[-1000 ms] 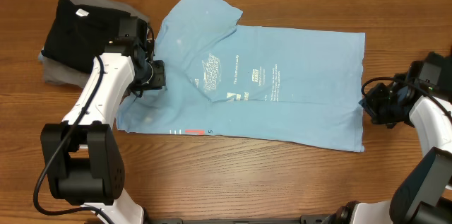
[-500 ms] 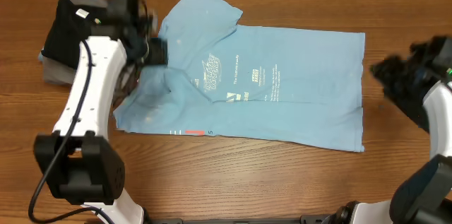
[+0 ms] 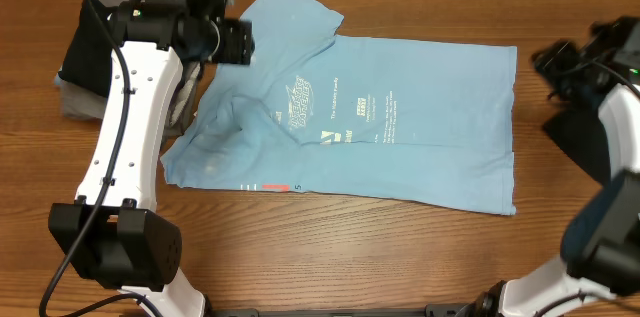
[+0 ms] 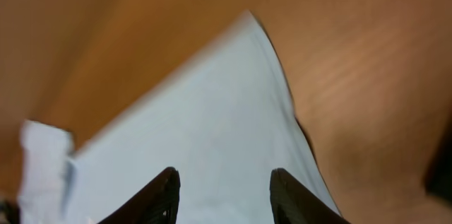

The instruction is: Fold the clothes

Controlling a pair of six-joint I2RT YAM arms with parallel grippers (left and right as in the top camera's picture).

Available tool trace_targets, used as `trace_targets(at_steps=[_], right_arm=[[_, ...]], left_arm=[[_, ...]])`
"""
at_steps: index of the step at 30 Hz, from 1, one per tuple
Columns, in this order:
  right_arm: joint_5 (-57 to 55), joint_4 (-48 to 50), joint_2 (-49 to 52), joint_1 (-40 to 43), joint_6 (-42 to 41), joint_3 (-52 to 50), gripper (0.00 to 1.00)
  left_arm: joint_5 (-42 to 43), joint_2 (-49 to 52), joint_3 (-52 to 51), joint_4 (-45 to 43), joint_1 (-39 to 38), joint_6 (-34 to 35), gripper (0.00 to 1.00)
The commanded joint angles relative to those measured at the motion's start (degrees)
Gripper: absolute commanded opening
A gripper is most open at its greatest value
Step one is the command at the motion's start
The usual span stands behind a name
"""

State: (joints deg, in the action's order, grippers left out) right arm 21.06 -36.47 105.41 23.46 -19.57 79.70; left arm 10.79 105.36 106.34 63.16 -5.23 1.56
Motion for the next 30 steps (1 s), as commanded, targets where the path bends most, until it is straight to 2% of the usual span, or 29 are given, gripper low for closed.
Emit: trace_targets(at_steps=[1,5,8,10,14,18,25,27,30], right_arm=[[0.92,-5.35,0.50,-0.07,0.13,0.39,0.45],[1.07,-19.54,-0.66,1.70,0.02,0.70,0.47],[-1.55,-30.69,-0.61,2.34,-0.44,-0.26,0.62],[-3.91,-33.81,-0.61,2.34,-0.61,-2.71,0.64],[-7.39,-32.70,-0.61,3.74,-2.12,-8.59,0.64],[-6.91,-32.44,-0.61,6.67,-2.10,-12.28,0.64],[-4.57,-27.91,-0.61,9.51,-1.73,-21.51,0.63],[1.14,-23.98,-0.61,9.51,1.29,-24.17,0.58],[7.15,-21.42,-0.61,9.51,3.93,-25.64,0.33]], left_arm=[[-5.07,0.28,0.57,7.06,0.09,0.79,0.64],[-12.72,0.28,0.52,16.74,0.92,5.44,0.58],[-13.79,0.28,0.37,21.09,2.51,7.85,0.52],[-13.77,0.28,-0.17,22.45,3.96,8.44,0.53],[-11.65,0.28,-2.47,23.45,7.21,9.18,0.54],[-9.05,0.28,-6.97,22.45,9.38,7.85,0.59],[-6.45,0.28,-18.32,15.21,9.62,7.69,0.63],[-6.47,0.28,-21.42,12.37,9.64,7.82,0.64],[-6.27,0.28,-25.14,8.63,9.73,8.37,0.65]])
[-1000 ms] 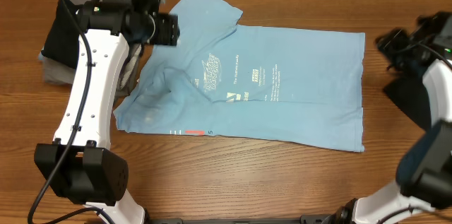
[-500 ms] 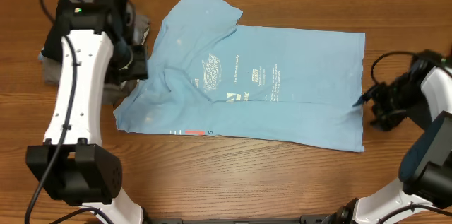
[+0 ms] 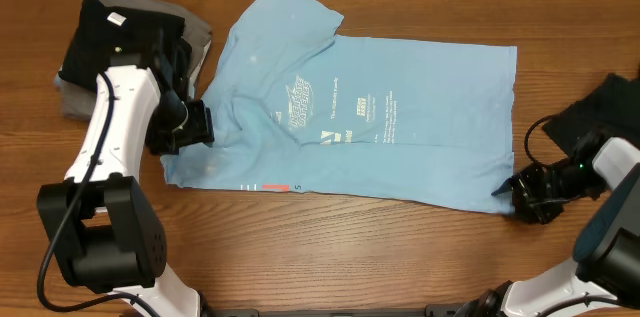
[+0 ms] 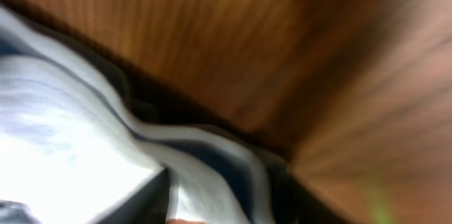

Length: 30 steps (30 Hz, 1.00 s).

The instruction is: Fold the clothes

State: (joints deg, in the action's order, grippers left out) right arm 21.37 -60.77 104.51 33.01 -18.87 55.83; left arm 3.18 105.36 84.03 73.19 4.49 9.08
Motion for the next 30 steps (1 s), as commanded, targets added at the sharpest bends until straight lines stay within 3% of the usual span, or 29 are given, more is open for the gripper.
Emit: trace_targets(at_steps=[1,5,11,15,16,17,20,22,28,30], right_arm=[[7.19,2.89,0.28,-0.04,4.09,-1.73,0.25],[1.77,0.79,0.17,1.36,3.54,0.55,0.04],[-17.25,-9.14,-0.31,6.34,-4.83,8.72,0.04],[-18.27,-10.25,-1.77,6.86,-5.38,10.49,0.04],[-18.29,-10.36,-2.14,6.86,-5.35,10.60,0.06],[-18.29,-10.51,-2.49,6.86,-5.35,10.62,0.13],[-18.16,-10.23,-3.13,6.82,-5.38,10.62,0.44],[-16.52,-10.05,-3.56,6.95,-5.14,10.64,0.52],[-12.52,-10.78,-5.92,7.63,-3.17,12.59,0.54],[-11.65,-11.54,-7.58,7.61,-3.15,13.92,0.55]], left_arm=[[1.38,0.28,-3.63,-2.14,0.00,0.85,0.65],[1.33,0.28,-4.96,-2.67,0.00,0.81,0.64],[1.42,0.28,-5.20,-2.54,-0.22,0.79,0.66],[1.36,0.28,-6.69,-3.34,-1.29,0.11,0.70],[1.40,0.28,-7.50,-3.96,-1.62,0.15,0.72],[1.60,0.28,-8.41,-4.50,-1.97,0.15,0.72],[2.14,0.28,-11.91,-7.02,-2.69,0.17,0.74],[2.38,0.28,-14.69,-9.38,-2.82,0.15,0.76],[2.23,0.28,-22.49,-16.31,-2.82,0.13,0.76],[2.23,0.28,-24.15,-17.64,-2.82,0.15,0.68]])
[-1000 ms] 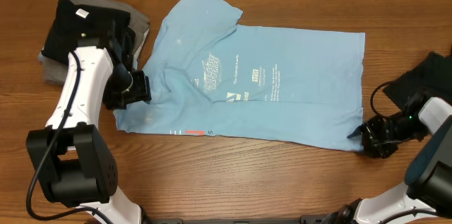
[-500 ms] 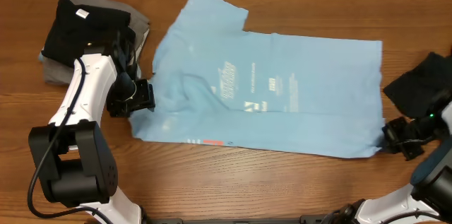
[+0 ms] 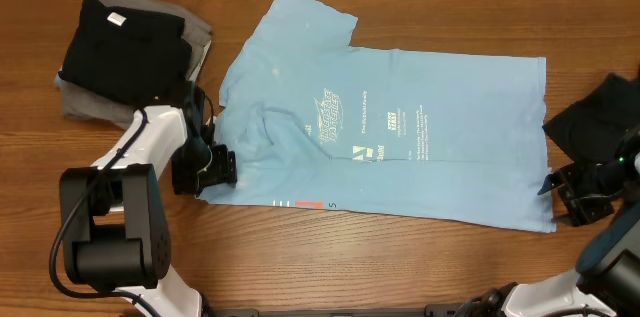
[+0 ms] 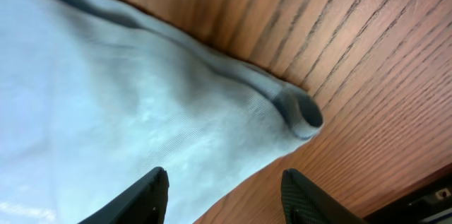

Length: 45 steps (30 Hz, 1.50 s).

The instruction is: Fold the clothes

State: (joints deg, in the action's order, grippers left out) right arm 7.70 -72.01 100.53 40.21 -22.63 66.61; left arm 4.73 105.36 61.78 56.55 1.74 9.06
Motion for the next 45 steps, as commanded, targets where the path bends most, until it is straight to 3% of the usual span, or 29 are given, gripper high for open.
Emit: trace_targets(at_steps=[1,3,5,11,15,16,17,20,24,32,36,39,41,45], right_arm=[[3.32,-0.76,-4.74,0.42,1.66,4.07,0.55],[5.73,-1.55,-6.64,0.42,2.93,5.68,0.56],[7.39,-2.58,-8.72,0.42,2.99,7.74,0.56],[9.66,-3.76,-13.88,-0.04,2.93,10.23,0.60],[12.61,-1.77,-14.45,-0.72,2.99,10.19,0.63],[13.29,-0.59,-14.43,-1.16,3.21,10.14,0.63],[13.49,0.52,-14.43,-1.60,3.17,10.08,0.65],[15.67,7.41,-14.38,-4.17,3.67,9.44,0.67],[16.46,22.38,-13.94,-10.38,7.76,7.54,0.66],[-1.79,42.53,-4.68,-20.02,8.09,6.99,0.61],[-1.88,47.82,2.67,-20.04,8.11,6.99,0.62],[-1.38,50.75,7.69,-19.78,8.13,6.99,0.62],[0.00,53.31,10.58,-19.78,8.17,6.99,0.70],[6.03,60.19,15.67,-19.80,7.87,6.99,0.75]], left_arm=[[0.66,0.28,-2.51,-1.29,-0.07,0.17,0.62],[0.42,0.28,-2.89,-0.98,0.02,0.17,0.38],[-1.53,0.26,-2.86,1.03,0.17,0.46,0.04],[-11.80,0.22,-2.75,12.44,2.84,6.51,0.04],[-9.05,-0.13,-1.73,14.84,5.33,7.32,0.04],[-7.61,-0.13,-0.83,15.52,5.84,7.28,0.07],[-6.75,-0.13,-0.04,16.06,6.12,7.28,0.17],[-4.63,-0.13,4.46,18.08,6.60,7.19,0.65],[-2.97,-0.15,13.07,21.46,5.84,5.49,0.79],[7.76,-0.15,30.25,21.53,2.08,-1.73,0.73],[9.42,-0.15,35.32,14.32,-2.10,-7.89,0.76],[7.89,-0.15,35.85,6.45,-4.98,-7.80,0.78],[7.58,0.22,35.85,1.51,-6.32,-7.80,0.77],[7.32,0.50,35.82,-6.32,-7.67,-7.28,0.73]])
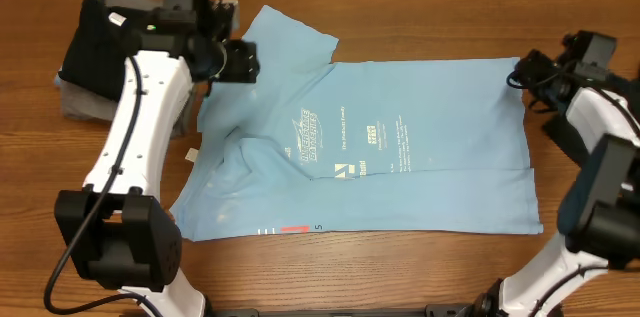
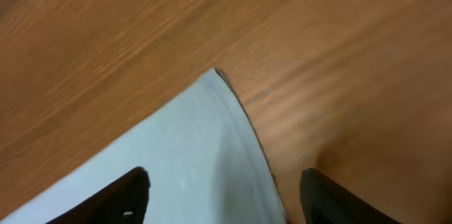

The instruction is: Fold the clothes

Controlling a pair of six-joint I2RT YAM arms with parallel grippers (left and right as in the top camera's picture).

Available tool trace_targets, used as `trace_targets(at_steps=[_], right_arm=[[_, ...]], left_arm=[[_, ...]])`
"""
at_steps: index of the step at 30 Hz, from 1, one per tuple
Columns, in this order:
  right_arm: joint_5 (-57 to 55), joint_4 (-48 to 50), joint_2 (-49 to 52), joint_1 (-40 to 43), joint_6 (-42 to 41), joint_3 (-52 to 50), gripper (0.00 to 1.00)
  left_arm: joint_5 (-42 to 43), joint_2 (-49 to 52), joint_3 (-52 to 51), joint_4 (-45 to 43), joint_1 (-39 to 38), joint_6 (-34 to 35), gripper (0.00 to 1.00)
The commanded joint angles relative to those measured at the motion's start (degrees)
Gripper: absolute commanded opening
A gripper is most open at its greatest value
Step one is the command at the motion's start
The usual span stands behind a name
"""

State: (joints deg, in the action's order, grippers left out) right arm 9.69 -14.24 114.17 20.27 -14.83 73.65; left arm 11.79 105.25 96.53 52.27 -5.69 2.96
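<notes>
A light blue T-shirt point(image 1: 400, 147) with a printed chest lies spread flat on the wooden table, collar end to the left. My left gripper point(image 1: 240, 60) hangs at the shirt's far left edge by the sleeve point(image 1: 290, 32); its jaws are too small to read from overhead. My right gripper point(image 1: 528, 67) is at the shirt's far right corner. In the right wrist view that corner point(image 2: 219, 83) points away, and the right gripper point(image 2: 226, 199) is open, fingers wide apart over the cloth.
A stack of folded dark and grey clothes point(image 1: 95, 42) sits at the far left. A dark garment point(image 1: 562, 135) lies at the right edge behind my right arm. A small white tag point(image 1: 188, 157) lies beside the shirt's left side.
Both grippers have left the shirt's near corners and now stand at its far corners. The shirt lies a little further left, its near left corner closer to the front edge.
At first my left gripper was by the far sleeve and my right was over the far right corner. Then both were down at the near corners, and after that the shirt lay shifted to the right. Now both are back at the far corners, the right open.
</notes>
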Motion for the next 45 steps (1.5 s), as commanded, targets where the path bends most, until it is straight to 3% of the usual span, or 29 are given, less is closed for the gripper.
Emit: trace_targets(at_steps=[1,9,27,31,38,45], right_arm=[[4.57,4.02,3.08,0.02,-0.55,-0.04,0.75],[4.59,14.62,9.53,-0.09,-4.09,-0.02,0.72],[10.45,9.92,8.46,-0.70,-4.79,2.10,0.04],[14.80,4.87,3.39,-0.28,-3.72,2.95,0.04],[16.15,-10.56,-8.83,-0.33,-2.73,2.95,0.04],[16.15,-22.77,-17.25,-0.39,-2.71,2.95,0.04]], left_arm=[[0.11,0.61,1.07,-3.48,-0.39,-1.05,0.72],[0.11,0.63,1.07,-10.40,-0.50,-1.05,0.70],[-0.28,3.30,1.07,-10.49,-2.36,-1.09,0.66],[-3.74,3.93,1.07,-10.32,-2.36,3.39,0.68],[-4.37,11.67,1.07,-14.16,-2.38,5.44,0.69],[-4.74,21.18,1.07,-27.45,-2.38,5.44,0.72]])
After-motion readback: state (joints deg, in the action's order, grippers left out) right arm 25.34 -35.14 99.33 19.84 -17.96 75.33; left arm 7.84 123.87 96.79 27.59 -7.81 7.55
